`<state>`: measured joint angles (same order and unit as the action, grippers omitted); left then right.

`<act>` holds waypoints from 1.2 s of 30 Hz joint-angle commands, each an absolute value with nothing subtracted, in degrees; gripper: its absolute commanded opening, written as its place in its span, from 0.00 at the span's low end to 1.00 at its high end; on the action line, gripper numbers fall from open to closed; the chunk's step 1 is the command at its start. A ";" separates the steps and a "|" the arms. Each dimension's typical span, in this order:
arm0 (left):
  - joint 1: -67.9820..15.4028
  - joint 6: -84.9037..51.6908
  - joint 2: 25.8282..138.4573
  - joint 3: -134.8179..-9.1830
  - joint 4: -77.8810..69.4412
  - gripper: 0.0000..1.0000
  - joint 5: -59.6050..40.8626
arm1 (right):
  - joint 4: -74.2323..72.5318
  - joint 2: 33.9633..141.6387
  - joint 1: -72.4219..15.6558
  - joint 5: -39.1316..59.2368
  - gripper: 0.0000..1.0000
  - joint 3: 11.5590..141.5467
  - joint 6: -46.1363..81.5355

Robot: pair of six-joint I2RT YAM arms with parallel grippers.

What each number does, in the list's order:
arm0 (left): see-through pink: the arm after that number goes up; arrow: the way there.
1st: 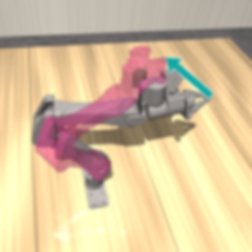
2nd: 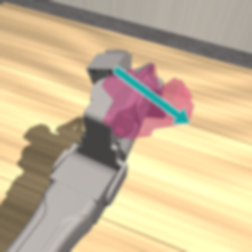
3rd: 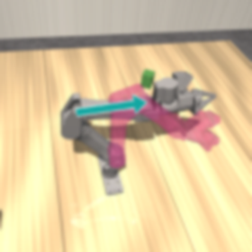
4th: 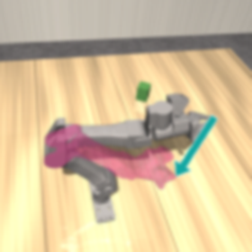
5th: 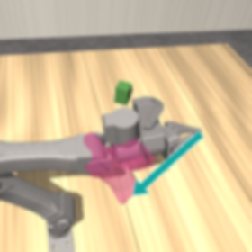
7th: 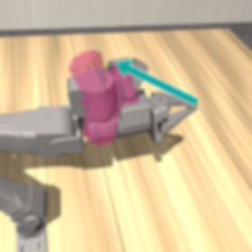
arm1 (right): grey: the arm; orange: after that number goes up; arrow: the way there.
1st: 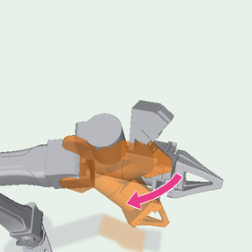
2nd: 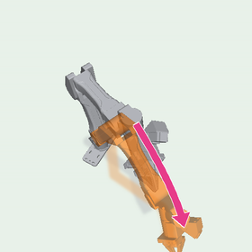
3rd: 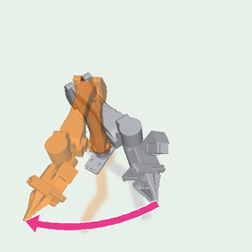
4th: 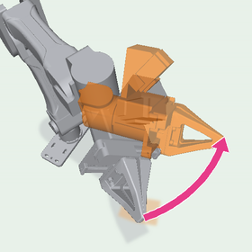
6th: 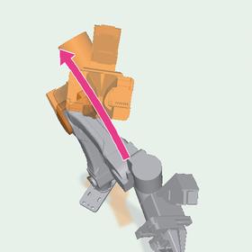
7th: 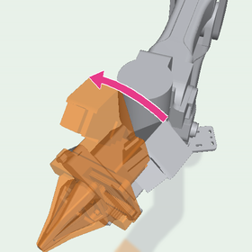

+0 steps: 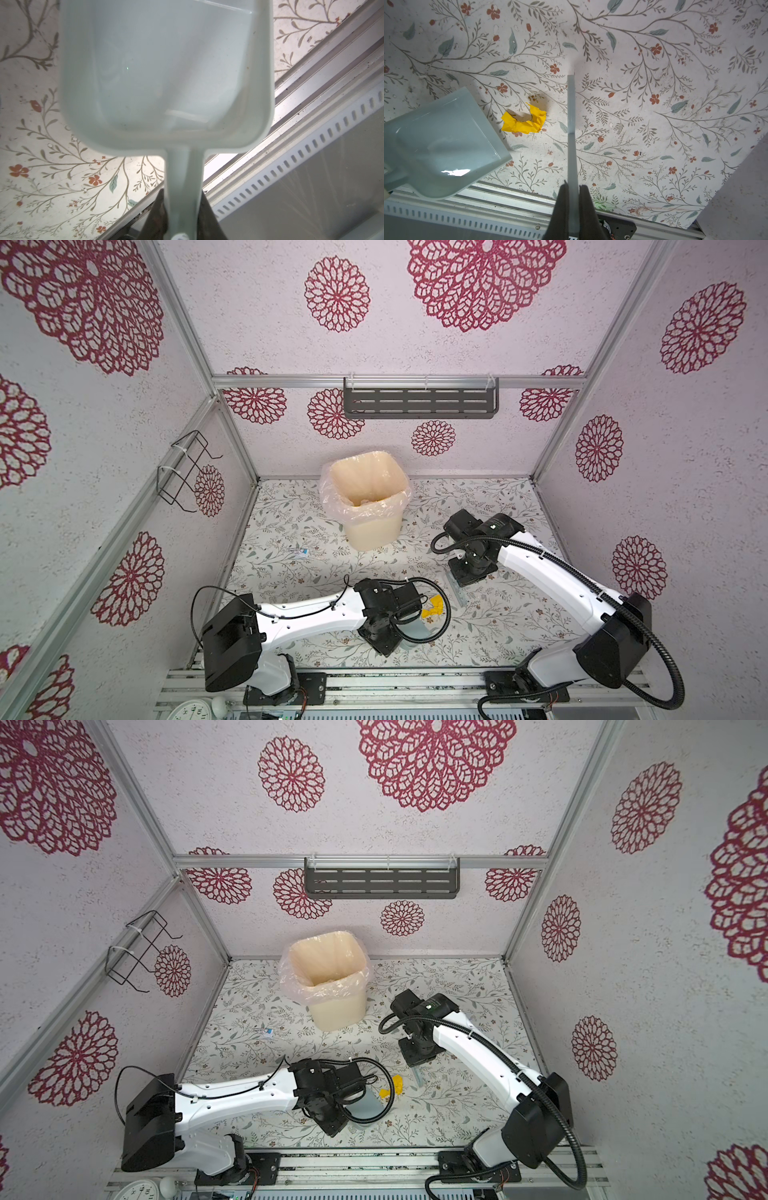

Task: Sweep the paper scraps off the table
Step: 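Set the dustpan edge beside the yellow scrap with the left gripper, then push the yellow paper scrap into the dustpan with the right gripper's brush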

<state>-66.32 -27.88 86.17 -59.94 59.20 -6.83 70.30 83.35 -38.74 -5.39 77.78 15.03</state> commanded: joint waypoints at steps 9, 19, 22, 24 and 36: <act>-64.50 -27.40 87.62 -60.38 58.98 0.00 -7.71 | 69.87 84.24 -40.72 -5.26 0.00 79.51 14.29; -63.90 -27.40 88.51 -60.47 59.22 0.00 -8.35 | 69.21 84.86 -43.45 -1.42 0.00 80.69 16.24; -63.90 -27.49 88.60 -60.47 59.38 0.00 -8.34 | 68.83 84.81 -44.53 0.80 0.00 81.77 17.41; -63.94 -27.60 88.60 -60.47 59.25 0.00 -8.34 | 68.19 84.73 -45.35 2.80 0.00 82.37 18.35; -63.90 -28.32 88.06 -60.38 58.65 0.00 -7.71 | 67.36 82.67 -51.04 12.67 0.00 84.10 22.76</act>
<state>-64.18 -27.92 88.20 -59.94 59.33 -8.05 66.96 84.95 -49.78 8.51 82.52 20.64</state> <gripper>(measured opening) 0.222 0.075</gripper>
